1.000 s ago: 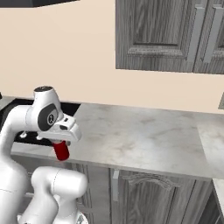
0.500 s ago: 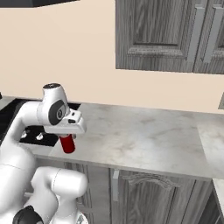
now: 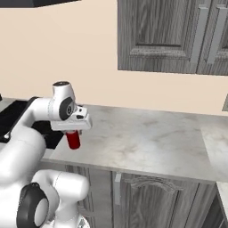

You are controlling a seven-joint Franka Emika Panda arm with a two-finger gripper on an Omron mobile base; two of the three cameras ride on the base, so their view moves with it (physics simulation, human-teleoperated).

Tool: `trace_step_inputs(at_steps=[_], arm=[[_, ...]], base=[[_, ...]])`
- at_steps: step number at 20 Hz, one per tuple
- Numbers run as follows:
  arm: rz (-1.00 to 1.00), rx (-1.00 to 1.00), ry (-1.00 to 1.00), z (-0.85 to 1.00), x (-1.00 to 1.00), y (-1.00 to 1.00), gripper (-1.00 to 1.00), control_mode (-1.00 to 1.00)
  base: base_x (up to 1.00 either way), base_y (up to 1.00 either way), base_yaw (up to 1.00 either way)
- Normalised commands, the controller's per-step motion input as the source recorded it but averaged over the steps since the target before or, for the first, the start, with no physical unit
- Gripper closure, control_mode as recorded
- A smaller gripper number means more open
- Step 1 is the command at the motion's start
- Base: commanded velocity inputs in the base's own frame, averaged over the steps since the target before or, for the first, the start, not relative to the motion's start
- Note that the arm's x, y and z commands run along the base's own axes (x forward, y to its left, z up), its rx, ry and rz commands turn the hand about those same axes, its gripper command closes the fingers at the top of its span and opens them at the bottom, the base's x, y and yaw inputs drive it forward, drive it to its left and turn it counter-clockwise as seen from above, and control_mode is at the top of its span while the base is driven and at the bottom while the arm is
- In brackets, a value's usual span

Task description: Four empty soda cans are scattered around the kitchen. Gather all the cans and cluster them next to the stove for recycling.

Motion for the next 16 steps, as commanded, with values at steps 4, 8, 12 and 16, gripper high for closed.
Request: trace_step_inputs(at_steps=[4,8,12,16], arm=[[0.14,0.08,0.0,-0.13,0.39,0.0,1.0,-1.0],[0.1,0.01,0.0,-0.26,0.41,0.0,1.0,-1.0],[0.06,0.0,0.01,-0.27,0.51,0.09,1.0,-1.0],[0.06,0.0,0.0,-0.18,0.45,0.1,1.0,-1.0]], base=[[0.0,0.0,0.0],[0.0,0.0,0.0],[0.0,0.0,0.0],[0.0,0.0,0.0]])
